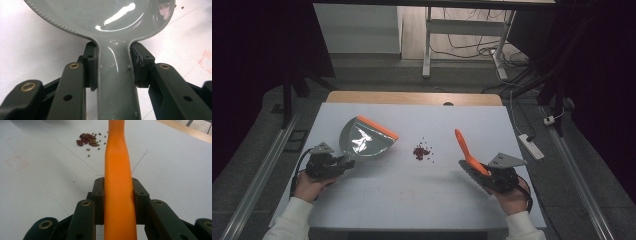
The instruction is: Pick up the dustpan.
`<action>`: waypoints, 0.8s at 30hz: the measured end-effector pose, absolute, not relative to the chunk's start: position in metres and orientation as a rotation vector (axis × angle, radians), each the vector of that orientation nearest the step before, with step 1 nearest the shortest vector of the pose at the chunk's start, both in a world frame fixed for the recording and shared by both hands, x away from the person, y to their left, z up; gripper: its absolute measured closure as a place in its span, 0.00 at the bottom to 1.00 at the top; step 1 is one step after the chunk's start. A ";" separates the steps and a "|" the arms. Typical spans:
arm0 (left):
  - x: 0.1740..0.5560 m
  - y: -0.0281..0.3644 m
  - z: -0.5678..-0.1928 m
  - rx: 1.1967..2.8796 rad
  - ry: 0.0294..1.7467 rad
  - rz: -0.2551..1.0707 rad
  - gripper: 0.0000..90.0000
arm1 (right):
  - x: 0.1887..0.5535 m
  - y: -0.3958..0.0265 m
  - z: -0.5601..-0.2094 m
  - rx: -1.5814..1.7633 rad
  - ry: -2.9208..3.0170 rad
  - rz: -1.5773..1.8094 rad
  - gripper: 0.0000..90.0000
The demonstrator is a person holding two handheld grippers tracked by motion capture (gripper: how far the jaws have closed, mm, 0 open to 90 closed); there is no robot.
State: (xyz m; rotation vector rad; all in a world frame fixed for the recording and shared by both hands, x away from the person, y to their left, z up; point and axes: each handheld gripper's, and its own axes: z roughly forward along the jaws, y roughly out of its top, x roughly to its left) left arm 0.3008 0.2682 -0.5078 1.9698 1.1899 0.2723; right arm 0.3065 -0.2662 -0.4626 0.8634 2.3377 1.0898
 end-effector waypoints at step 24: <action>0.289 0.264 -0.498 1.973 1.030 0.210 0.69 | 0.305 -0.270 -0.460 0.883 2.303 1.106 0.78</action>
